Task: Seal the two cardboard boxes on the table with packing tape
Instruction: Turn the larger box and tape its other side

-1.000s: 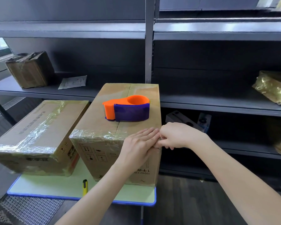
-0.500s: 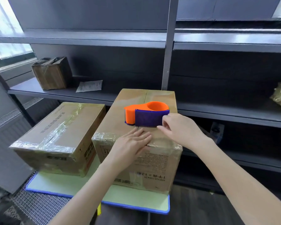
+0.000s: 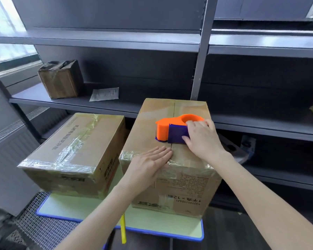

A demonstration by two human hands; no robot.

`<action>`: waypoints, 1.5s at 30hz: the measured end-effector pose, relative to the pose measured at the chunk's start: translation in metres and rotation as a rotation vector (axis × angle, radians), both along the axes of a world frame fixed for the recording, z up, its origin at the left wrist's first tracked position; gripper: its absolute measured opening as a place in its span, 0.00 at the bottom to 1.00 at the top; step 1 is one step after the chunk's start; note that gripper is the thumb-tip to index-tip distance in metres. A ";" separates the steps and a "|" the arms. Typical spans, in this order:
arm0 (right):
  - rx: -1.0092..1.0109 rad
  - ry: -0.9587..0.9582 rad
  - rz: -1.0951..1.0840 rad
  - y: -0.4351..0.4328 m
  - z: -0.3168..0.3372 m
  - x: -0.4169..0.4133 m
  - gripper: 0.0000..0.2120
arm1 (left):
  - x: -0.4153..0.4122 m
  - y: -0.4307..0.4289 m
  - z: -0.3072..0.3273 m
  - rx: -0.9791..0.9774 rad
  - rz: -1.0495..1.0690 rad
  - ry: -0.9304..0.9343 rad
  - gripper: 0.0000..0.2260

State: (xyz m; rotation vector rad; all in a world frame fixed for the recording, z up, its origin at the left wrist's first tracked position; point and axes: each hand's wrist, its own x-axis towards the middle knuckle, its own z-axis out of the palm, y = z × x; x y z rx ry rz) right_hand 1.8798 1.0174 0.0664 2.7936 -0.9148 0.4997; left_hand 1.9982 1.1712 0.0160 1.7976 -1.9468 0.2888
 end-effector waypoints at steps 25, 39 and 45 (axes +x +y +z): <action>0.743 -0.498 0.356 0.125 -0.007 0.148 0.13 | 0.125 0.075 0.029 -0.445 0.601 0.962 0.07; 0.164 0.221 0.330 0.150 -0.088 0.198 0.22 | 0.187 0.115 -0.060 0.214 0.981 0.095 0.06; -0.002 0.223 0.299 0.143 -0.074 0.177 0.14 | 0.184 0.111 -0.066 0.152 0.951 0.074 0.05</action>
